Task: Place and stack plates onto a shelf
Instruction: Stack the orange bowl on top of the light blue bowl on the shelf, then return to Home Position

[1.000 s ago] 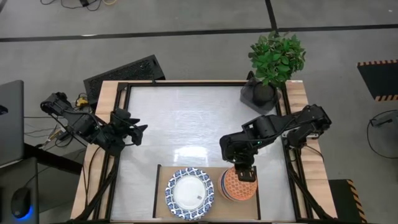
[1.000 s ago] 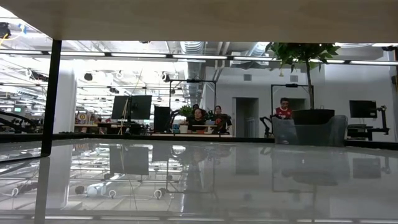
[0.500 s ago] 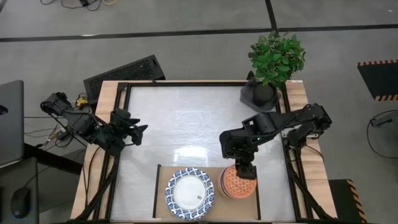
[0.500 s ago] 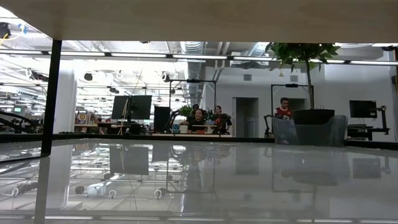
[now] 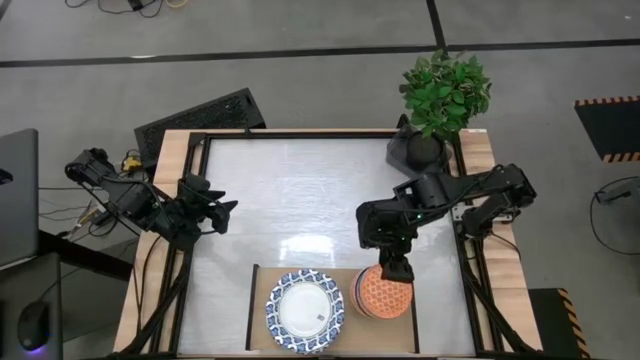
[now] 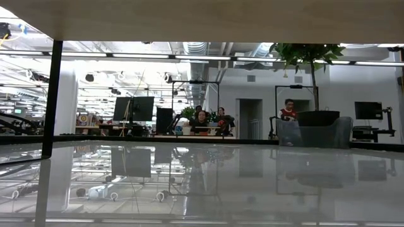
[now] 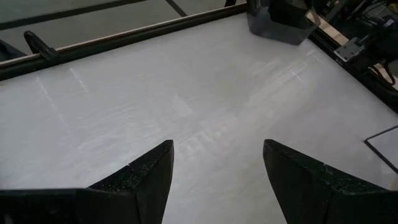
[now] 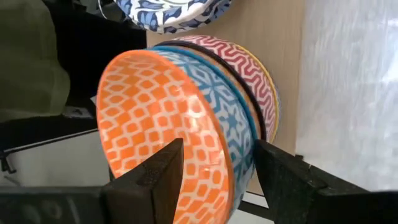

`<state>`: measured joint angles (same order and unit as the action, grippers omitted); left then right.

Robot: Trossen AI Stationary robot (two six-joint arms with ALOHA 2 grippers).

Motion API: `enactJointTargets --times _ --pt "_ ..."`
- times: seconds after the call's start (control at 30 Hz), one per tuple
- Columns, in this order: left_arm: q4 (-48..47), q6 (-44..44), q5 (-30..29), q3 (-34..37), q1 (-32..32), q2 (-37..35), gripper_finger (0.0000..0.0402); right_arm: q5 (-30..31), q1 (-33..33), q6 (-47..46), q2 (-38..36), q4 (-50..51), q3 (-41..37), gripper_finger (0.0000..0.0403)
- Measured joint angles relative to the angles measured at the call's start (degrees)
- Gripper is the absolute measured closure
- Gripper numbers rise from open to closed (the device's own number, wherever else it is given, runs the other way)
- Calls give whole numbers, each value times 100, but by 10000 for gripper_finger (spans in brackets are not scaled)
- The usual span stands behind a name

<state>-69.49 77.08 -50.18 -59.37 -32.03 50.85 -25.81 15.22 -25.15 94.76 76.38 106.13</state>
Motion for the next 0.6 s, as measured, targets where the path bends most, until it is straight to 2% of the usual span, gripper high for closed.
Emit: enactJointTargets --times 0.4,0.6 --pt "13 11 -3 0 0 1 169 20 -261 11 -121 199 48 180" --pt "332 -225 -8 0 -1 -1 169 325 -262 -28 -334 260 585 182"
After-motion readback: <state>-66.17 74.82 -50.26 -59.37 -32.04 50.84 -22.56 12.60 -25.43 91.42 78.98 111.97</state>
